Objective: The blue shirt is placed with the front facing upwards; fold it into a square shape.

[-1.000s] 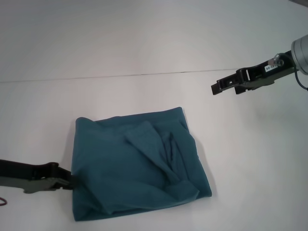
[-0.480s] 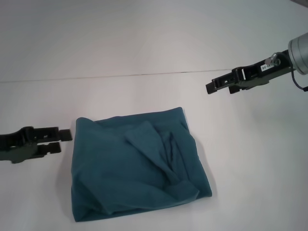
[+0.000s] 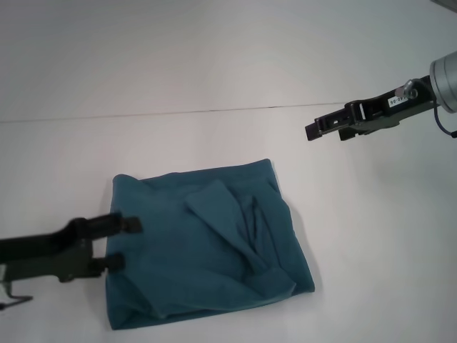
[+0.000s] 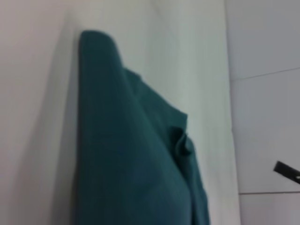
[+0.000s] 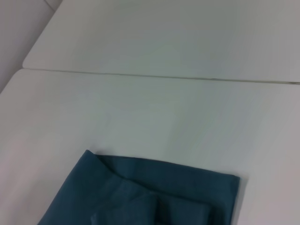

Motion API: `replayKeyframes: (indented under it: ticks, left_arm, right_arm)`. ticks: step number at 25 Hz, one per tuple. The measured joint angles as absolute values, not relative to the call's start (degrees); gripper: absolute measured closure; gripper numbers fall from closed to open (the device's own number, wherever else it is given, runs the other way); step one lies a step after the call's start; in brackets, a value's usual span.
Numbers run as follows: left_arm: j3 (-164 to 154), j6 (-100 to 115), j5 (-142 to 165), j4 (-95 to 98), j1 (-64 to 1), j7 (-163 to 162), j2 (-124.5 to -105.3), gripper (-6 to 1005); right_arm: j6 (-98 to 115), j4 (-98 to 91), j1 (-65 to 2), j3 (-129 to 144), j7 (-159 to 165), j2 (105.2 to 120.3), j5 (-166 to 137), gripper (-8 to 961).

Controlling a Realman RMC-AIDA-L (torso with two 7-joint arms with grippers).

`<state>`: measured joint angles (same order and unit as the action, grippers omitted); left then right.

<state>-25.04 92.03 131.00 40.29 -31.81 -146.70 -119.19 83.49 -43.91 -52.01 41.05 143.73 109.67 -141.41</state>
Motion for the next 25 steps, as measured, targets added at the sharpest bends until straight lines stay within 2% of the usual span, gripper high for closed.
replayKeyframes:
  ticks: [1,6,11,16,19,25]
  left_arm:
    - [-25.6,91.0,131.2,39.1,-31.9,-146.6,-119.24,50]
    - [-29.8,87.2,131.4,36.0,-33.1,-146.3,-119.35,50]
    - [-28.3,93.2,129.3,40.3,-33.0,-145.1,-119.37,51]
    - [-23.9,97.4,128.8,47.6,-30.5,-145.7,-118.31,52]
    - [-23.3,97.3,130.3,50.2,-29.4,-145.5,-117.60,52]
    - [-22.4,94.8,133.2,52.9,-28.3,-146.0,-117.41,53]
  right_arm:
    - [83.5,-43.9,-52.0,41.0,143.7,109.65,-141.4,29]
    - [83.2,-43.9,-51.9,41.2,143.7,109.63,-141.4,29]
    - [83.4,-43.9,-52.0,41.4,143.5,109.69,-141.0,28]
    - [85.8,-43.4,-52.0,41.6,141.9,109.77,-138.1,28]
    - [87.0,-41.8,-53.0,43.7,141.6,110.34,-137.8,28]
    - [83.3,-36.5,-56.4,48.6,145.1,112.36,-138.1,28]
